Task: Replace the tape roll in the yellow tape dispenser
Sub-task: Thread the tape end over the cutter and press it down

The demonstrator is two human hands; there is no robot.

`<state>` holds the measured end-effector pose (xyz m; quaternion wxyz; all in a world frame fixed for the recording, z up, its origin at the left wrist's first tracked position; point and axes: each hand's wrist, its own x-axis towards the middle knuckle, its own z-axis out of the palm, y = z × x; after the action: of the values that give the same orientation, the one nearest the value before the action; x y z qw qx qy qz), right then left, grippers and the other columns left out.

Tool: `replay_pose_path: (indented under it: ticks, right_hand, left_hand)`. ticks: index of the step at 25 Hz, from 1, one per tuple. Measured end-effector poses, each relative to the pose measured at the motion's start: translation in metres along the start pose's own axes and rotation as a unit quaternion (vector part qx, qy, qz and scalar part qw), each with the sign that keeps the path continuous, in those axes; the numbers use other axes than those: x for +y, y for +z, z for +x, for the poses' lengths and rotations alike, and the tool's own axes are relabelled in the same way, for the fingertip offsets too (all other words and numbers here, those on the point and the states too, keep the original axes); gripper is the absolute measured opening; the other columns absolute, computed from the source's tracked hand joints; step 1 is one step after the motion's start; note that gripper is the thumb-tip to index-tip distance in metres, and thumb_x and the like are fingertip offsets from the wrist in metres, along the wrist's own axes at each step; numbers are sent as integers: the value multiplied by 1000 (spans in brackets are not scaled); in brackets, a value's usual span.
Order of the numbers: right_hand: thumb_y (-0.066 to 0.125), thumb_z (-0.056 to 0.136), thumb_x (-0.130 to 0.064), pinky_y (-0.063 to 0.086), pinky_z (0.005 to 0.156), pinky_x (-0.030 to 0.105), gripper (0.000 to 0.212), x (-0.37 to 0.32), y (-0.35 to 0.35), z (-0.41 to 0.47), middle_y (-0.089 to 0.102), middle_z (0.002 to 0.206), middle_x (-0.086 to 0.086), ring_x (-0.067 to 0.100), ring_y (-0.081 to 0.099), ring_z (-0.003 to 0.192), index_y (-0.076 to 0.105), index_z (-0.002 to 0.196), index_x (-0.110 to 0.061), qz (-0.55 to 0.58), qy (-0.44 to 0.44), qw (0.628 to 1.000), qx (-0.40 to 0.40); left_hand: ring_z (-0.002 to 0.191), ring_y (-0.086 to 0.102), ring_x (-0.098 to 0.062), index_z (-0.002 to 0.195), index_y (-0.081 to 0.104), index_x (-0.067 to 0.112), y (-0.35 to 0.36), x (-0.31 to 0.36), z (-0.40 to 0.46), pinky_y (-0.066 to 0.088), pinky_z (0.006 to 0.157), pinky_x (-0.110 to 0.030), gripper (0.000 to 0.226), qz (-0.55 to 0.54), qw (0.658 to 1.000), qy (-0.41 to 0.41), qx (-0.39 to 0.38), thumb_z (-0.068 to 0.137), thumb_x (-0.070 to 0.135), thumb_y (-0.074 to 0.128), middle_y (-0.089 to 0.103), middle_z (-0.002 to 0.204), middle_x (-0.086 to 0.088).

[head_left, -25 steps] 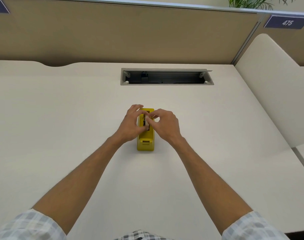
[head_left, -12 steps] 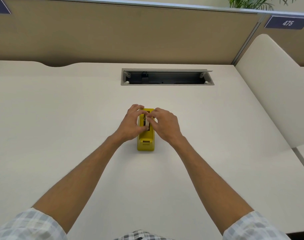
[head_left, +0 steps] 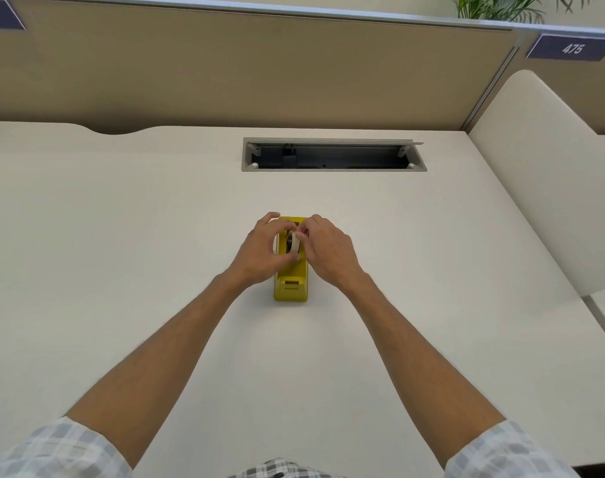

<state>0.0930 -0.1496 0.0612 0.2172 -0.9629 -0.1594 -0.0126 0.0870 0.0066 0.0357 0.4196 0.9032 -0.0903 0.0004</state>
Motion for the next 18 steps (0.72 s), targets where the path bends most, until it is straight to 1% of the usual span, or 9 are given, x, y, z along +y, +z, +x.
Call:
replay_pose_path:
  ticks: [2, 4, 7, 10, 13, 14, 16, 18]
  right_hand:
    - [42, 103, -28, 53, 75, 36, 24, 1, 0, 0, 60, 109, 1, 18, 56, 97, 58, 110, -13, -2, -2, 1000, -1]
    - [41, 103, -27, 51, 74, 35, 23, 1, 0, 0, 60, 108, 2, 18, 56, 97, 58, 109, -13, -2, -8, 1000, 1]
    - [42, 102, -25, 47, 72, 34, 21, 1, 2, -3, 60, 108, 1, 19, 55, 99, 58, 108, -13, 5, -10, 1000, 0]
    - [44, 101, -23, 49, 74, 35, 19, 0, 1, -6, 60, 108, 0, 18, 55, 100, 59, 107, -14, 13, -8, 1000, 3]
    - [45, 101, -23, 50, 74, 36, 18, -1, 0, -8, 61, 105, 0, 18, 55, 99, 61, 106, -14, 18, -9, 1000, 12]
    - [45, 101, -23, 50, 74, 37, 19, -1, 0, -9, 61, 104, 0, 18, 55, 99, 61, 105, -14, 20, -9, 1000, 14]
    - [46, 101, -23, 50, 74, 38, 19, -3, 0, -11, 61, 103, 0, 18, 55, 98, 62, 105, -14, 23, -10, 1000, 19]
    - [46, 101, -23, 50, 73, 38, 20, -4, 1, -15, 61, 103, 1, 18, 56, 97, 63, 105, -13, 22, -8, 999, 24]
  left_hand:
    - [124, 40, -11, 117, 60, 29, 1, 1, -1, 35, 97, -29, 36, -17, 1000, -5, 8, 83, 34, 70, 49, 134, 4]
    - [116, 43, -10, 117, 61, 29, 1, 1, -2, 39, 94, -30, 30, -21, 1000, -5, 14, 87, 34, 66, 49, 131, 4]
    - [118, 46, -13, 122, 59, 27, 0, 1, -3, 40, 95, -28, 36, -18, 1000, -7, 9, 87, 31, 66, 50, 132, 3]
    - [118, 49, -14, 125, 58, 24, -1, 3, -4, 43, 96, -30, 42, -31, 999, 1, 5, 85, 28, 69, 53, 127, 5]
    - [116, 48, -11, 126, 58, 24, -2, 4, -6, 44, 97, -29, 44, -44, 999, 8, 4, 83, 19, 68, 51, 123, 11]
    - [118, 47, -10, 127, 57, 23, -3, 3, -6, 44, 100, -30, 46, -45, 999, 5, 2, 82, 15, 66, 51, 124, 10]
    - [128, 43, -13, 131, 56, 19, -2, 0, -7, 40, 107, -35, 51, -38, 999, -7, -4, 81, 7, 63, 52, 133, 5]
    - [137, 37, -16, 132, 54, 16, -2, -2, -6, 35, 112, -40, 53, -25, 1000, -11, -9, 82, 4, 62, 51, 140, 0]
